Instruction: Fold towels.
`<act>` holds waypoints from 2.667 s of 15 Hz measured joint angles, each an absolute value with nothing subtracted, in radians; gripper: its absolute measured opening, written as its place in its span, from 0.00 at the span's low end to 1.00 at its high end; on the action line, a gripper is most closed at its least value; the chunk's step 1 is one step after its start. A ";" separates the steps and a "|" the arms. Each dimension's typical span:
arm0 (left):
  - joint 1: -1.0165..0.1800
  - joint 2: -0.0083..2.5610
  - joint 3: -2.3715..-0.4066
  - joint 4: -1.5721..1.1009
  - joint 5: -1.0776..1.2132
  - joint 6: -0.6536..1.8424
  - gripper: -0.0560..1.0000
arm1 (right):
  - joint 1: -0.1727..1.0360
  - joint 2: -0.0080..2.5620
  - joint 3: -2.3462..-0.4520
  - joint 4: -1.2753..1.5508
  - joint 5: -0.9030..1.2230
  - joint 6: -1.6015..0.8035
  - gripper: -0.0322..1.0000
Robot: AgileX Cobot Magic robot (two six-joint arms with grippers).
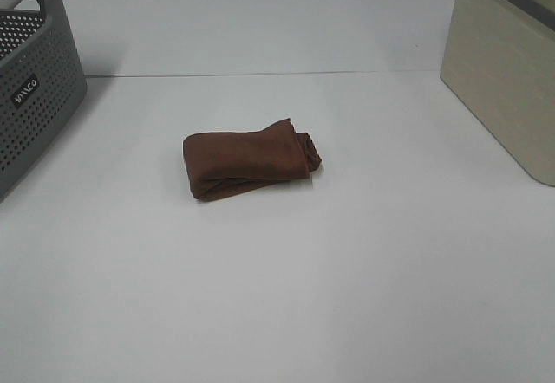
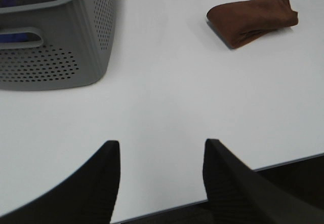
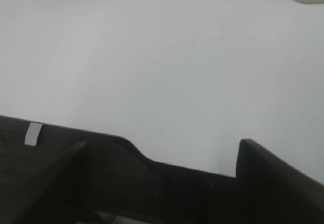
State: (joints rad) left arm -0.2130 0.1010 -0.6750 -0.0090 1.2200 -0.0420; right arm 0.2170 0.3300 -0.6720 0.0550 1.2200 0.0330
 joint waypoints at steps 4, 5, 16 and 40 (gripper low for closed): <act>-0.213 -0.004 -0.570 -0.080 1.153 0.035 0.52 | 0.217 0.091 -0.582 -0.048 1.191 0.033 0.75; -0.213 -0.005 -0.552 -0.091 1.140 0.048 0.52 | 0.217 0.075 -0.570 -0.050 1.185 0.033 0.75; -0.213 -0.003 -0.502 -0.166 1.055 0.150 0.52 | 0.217 0.052 -0.507 0.036 1.072 0.000 0.75; -0.020 -0.005 -0.502 -0.166 1.055 0.151 0.52 | 0.013 -0.004 -0.507 0.052 1.070 -0.012 0.75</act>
